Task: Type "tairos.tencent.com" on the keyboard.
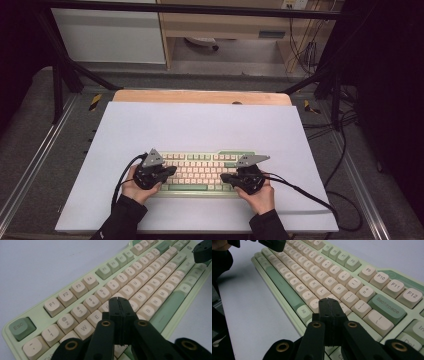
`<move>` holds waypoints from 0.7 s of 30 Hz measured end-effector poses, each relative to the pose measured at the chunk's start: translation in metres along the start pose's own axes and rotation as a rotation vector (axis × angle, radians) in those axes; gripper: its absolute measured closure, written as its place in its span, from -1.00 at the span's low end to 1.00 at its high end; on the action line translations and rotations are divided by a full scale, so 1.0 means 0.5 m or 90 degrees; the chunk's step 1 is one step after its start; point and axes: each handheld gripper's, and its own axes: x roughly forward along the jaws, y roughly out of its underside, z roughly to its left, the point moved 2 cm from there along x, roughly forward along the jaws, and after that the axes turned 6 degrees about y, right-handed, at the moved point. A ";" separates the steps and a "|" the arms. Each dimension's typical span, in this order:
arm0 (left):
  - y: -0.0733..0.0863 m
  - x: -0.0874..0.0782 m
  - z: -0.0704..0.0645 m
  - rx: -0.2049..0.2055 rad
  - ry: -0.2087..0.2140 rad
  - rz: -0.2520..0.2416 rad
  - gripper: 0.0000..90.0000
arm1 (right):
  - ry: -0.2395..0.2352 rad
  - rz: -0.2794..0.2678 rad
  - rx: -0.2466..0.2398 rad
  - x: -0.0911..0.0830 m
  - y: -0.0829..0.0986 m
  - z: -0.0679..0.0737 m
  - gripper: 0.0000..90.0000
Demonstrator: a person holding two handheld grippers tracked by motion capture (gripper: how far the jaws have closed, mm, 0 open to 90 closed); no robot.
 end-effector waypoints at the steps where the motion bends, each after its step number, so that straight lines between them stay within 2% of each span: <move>1: 0.002 -0.003 0.000 0.000 0.001 0.000 0.99 | -0.001 0.000 0.002 0.000 0.000 0.000 1.00; 21: 0.050 -0.047 0.024 -0.024 -0.010 -0.007 0.99 | -0.014 0.016 -0.021 0.039 -0.029 0.027 1.00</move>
